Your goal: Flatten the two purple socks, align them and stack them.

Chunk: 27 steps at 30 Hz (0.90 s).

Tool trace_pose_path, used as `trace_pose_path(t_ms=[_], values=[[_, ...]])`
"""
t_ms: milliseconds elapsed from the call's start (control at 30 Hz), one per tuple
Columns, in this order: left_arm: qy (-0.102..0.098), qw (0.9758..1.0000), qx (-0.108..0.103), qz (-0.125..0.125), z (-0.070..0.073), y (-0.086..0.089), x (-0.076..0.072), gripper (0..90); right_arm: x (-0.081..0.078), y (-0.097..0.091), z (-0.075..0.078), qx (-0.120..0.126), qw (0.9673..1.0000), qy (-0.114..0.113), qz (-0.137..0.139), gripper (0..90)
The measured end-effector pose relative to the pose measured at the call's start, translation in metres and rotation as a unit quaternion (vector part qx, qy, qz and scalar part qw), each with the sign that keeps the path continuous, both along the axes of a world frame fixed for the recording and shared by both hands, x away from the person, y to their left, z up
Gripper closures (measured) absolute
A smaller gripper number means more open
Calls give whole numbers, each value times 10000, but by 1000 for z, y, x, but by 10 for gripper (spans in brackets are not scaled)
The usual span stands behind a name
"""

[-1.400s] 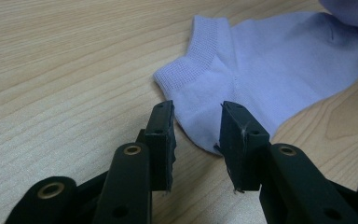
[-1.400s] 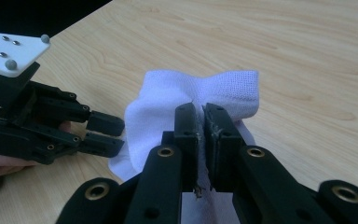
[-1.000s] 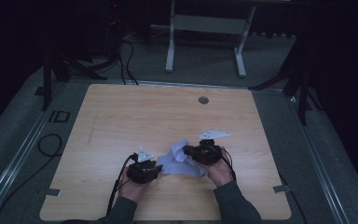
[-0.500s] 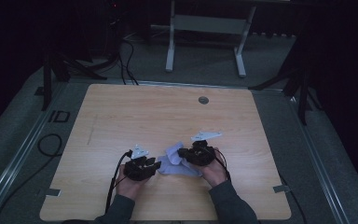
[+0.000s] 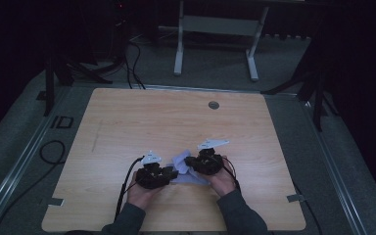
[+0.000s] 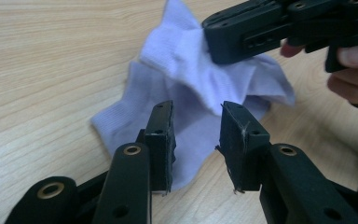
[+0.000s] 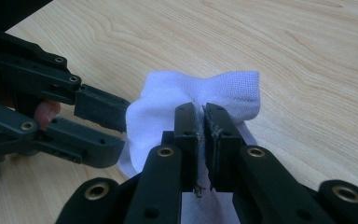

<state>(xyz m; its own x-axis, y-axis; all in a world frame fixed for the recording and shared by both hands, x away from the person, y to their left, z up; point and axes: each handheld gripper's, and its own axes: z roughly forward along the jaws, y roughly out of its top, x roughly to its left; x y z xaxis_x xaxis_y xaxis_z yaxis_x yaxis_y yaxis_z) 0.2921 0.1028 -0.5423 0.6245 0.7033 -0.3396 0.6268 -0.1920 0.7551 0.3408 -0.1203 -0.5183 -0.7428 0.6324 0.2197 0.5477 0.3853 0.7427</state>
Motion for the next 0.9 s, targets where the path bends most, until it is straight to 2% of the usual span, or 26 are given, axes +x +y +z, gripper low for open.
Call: trace_pose_path(t_ms=[267,367,433,467,800,867,900], values=[[18,9999,148,-41,0,-6,5,687,-3,3,-1,-34,9999,-27,128,838],[-28,9996,277,36,-1,-6,6,785,-3,4,-1,-40,9999,-17,151,836],[-49,9996,288,62,-1,-6,6,866,-3,4,-1,-40,9998,-20,172,827],[-63,9995,285,90,0,-6,6,875,-4,3,-1,-32,9998,-25,183,819],[-164,9992,297,191,3,-3,6,884,-7,-5,7,136,9997,-95,160,697],[-180,9992,267,247,3,-3,6,883,-10,-15,13,183,9997,-172,60,676],[-184,9992,266,245,4,-2,6,884,-11,-20,14,125,9996,-249,3,674]])
